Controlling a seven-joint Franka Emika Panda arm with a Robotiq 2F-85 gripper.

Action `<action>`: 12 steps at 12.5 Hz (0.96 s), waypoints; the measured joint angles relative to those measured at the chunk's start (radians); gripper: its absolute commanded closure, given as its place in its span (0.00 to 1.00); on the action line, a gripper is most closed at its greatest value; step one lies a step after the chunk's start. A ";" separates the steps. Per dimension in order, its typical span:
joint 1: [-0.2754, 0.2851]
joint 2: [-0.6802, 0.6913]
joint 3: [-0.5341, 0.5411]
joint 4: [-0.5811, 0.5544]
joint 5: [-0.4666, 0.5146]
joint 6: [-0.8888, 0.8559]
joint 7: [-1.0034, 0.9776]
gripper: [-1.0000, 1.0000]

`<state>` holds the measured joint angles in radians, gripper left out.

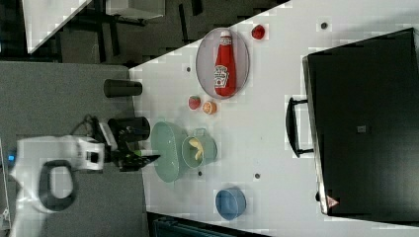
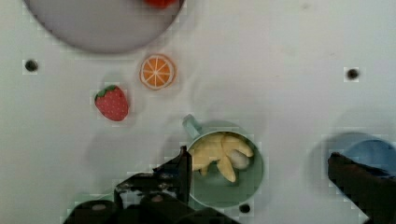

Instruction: Pick Banana and place it in mug.

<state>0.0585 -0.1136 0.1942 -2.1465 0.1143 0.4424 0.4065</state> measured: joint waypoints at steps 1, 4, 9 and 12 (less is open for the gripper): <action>-0.001 -0.010 -0.046 0.070 0.013 -0.079 -0.034 0.00; -0.013 -0.024 -0.204 0.282 -0.062 -0.286 -0.115 0.00; -0.082 -0.091 -0.308 0.385 -0.161 -0.386 -0.178 0.00; -0.066 -0.081 -0.290 0.378 -0.163 -0.391 -0.189 0.00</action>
<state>-0.0075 -0.1945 -0.0961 -1.7686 -0.0486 0.0511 0.2179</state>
